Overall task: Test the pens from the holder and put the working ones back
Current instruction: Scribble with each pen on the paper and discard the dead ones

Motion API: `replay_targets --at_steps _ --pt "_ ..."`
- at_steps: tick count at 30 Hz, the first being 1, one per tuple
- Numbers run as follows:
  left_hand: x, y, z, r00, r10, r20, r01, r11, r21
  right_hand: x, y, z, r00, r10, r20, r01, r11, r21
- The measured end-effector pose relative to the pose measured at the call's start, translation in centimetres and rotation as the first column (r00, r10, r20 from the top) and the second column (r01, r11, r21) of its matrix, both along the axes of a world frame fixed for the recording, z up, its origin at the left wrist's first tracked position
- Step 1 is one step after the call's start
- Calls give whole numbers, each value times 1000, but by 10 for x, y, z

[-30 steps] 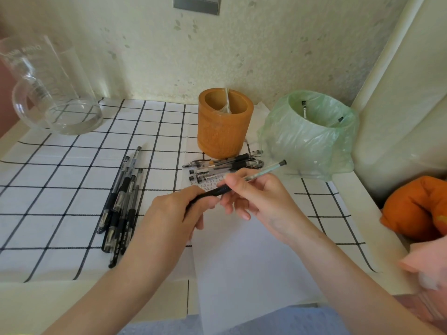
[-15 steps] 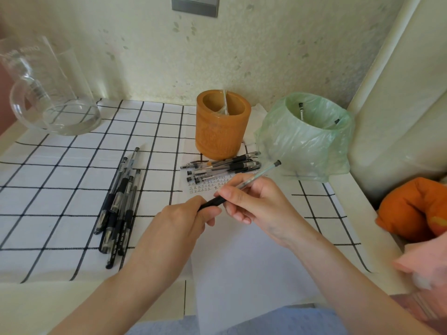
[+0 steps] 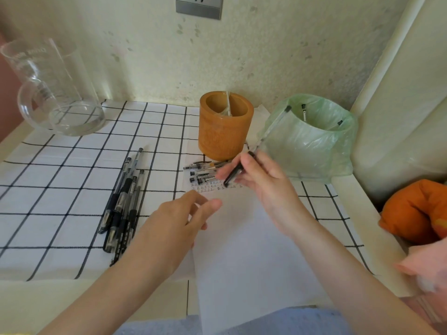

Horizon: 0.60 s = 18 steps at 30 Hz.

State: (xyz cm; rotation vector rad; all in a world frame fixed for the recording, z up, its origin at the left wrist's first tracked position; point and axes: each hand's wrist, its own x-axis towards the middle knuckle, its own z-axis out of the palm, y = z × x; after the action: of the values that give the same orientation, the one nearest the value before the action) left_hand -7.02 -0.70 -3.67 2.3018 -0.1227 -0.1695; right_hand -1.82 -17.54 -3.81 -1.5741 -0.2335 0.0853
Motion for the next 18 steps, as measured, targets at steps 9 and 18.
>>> replay_targets --at_steps 9,18 --pt "9 36 -17 939 59 340 -206 886 415 35 -30 -18 968 44 248 158 662 -733" --pt "8 53 -34 922 3 387 -255 757 602 48 -21 -33 869 -97 485 462 511 -725"
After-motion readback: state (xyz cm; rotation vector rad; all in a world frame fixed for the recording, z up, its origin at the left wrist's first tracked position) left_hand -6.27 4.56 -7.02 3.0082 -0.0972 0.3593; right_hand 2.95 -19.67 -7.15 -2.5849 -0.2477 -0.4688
